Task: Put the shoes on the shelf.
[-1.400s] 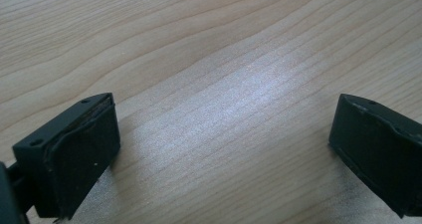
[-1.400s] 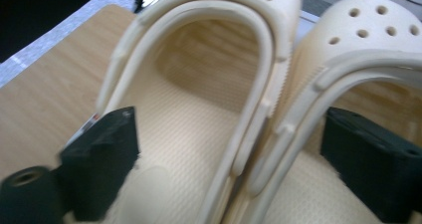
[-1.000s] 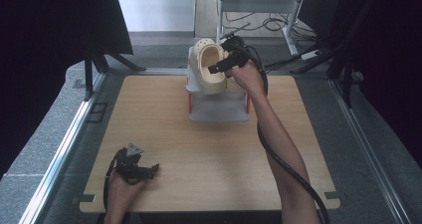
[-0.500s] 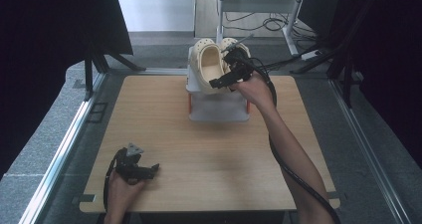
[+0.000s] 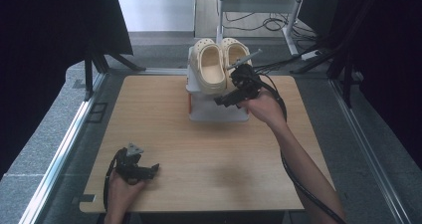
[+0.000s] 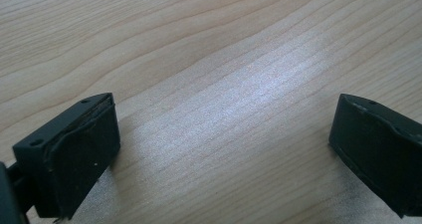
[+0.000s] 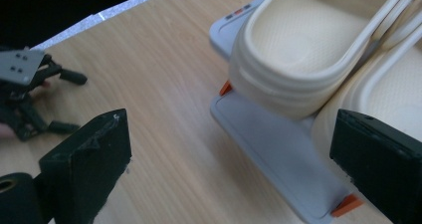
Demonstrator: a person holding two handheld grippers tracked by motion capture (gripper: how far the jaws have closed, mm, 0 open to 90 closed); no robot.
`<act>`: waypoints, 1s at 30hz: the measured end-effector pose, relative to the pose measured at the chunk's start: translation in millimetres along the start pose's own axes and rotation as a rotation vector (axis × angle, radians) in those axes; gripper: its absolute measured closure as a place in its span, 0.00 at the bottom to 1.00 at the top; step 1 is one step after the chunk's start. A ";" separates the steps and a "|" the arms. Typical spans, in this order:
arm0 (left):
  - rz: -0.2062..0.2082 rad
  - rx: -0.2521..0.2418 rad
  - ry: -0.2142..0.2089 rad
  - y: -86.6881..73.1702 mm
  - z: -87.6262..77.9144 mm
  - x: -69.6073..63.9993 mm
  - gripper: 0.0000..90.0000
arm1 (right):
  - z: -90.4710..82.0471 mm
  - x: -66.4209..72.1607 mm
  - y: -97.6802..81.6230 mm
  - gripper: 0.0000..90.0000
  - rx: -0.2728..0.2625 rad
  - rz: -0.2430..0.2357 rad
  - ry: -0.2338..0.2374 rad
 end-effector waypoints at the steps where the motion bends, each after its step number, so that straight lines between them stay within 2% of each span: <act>1: -0.003 -0.003 0.000 0.2 0.2 -0.2 0.00 | -1.1 2.0 -2.9 0.03 -0.001 -0.003 0.007; 15: -0.004 -0.002 0.001 0.3 0.2 -0.2 0.00 | -5.9 15.7 -41.5 0.03 -0.010 -0.024 0.045; 19: -0.004 -0.002 0.001 0.3 0.2 -0.2 0.00 | -4.2 15.7 -53.8 0.04 -0.008 -0.031 0.039; 30: -0.004 -0.003 0.001 0.3 0.2 -0.2 0.00 | -8.2 8.6 -83.1 0.04 -0.018 -0.013 0.009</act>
Point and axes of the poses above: each handheld gripper's, and its own axes: z roughly forward along the jaws, y roughly out of its top, x roughly to its left, the point moved 10 cm from there along z, roughly forward along the jaws
